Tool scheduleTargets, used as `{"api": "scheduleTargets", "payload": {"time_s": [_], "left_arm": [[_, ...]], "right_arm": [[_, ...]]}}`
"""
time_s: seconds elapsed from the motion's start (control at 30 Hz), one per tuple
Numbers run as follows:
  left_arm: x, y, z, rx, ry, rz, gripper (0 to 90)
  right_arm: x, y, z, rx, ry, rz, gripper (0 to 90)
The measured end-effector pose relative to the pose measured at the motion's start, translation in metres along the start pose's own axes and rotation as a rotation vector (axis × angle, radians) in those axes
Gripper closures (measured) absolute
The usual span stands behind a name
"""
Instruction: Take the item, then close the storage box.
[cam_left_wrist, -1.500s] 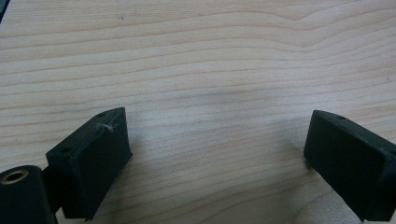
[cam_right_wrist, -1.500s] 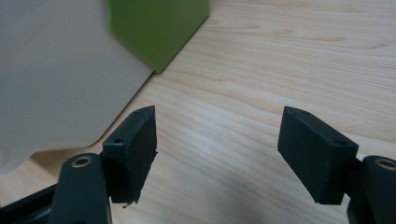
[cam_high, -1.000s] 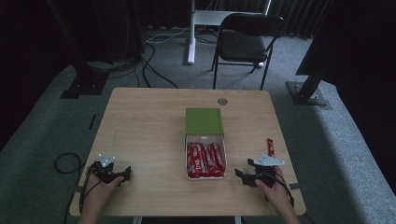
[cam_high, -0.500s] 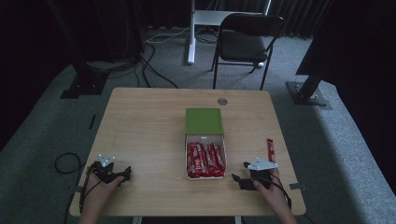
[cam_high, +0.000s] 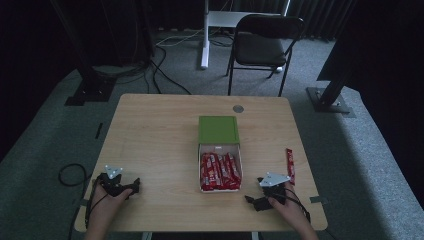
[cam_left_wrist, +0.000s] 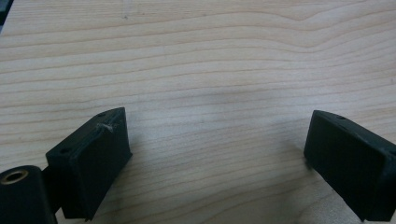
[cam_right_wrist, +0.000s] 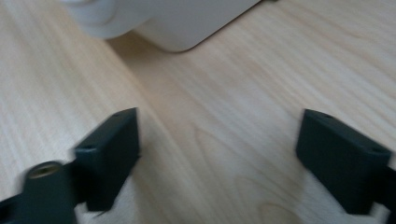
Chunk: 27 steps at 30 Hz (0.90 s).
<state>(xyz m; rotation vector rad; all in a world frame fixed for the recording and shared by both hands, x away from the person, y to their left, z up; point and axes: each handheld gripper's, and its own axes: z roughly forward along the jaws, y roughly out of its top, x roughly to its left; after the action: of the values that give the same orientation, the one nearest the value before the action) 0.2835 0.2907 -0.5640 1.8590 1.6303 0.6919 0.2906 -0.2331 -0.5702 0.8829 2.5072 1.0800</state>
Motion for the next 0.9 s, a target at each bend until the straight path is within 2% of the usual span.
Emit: {"api": "scheduleTargets", "payload": {"time_s": [0.23, 0.43, 0.47, 0.57, 0.7, 0.9], "left_arm": [[0.001, 0.0, -0.001, 0.003, 0.013, -0.01, 7.6], [0.001, -0.001, -0.002, -0.001, 0.005, -0.011, 8.0], [0.001, -0.002, -0.003, 0.001, -0.012, 0.017, 8.0], [-0.001, -0.003, -0.004, -0.01, -0.043, 0.06, 8.1], [-0.009, 0.002, -0.009, -0.056, -0.099, 0.092, 8.1], [-0.025, 0.007, -0.01, -0.08, -0.163, 0.145, 8.1]], "right_arm": [[0.0, 0.001, 0.001, 0.001, -0.018, 0.022, 10.5], [-0.001, 0.001, 0.001, 0.0, -0.02, 0.023, 10.6], [-0.001, 0.001, 0.001, 0.0, -0.02, 0.025, 10.6], [-0.002, 0.001, 0.001, -0.008, -0.054, 0.06, 12.6], [-0.003, 0.002, -0.002, -0.027, -0.067, 0.066, 12.6], [-0.006, 0.01, -0.013, -0.1, -0.077, 0.088, 12.5]]}}
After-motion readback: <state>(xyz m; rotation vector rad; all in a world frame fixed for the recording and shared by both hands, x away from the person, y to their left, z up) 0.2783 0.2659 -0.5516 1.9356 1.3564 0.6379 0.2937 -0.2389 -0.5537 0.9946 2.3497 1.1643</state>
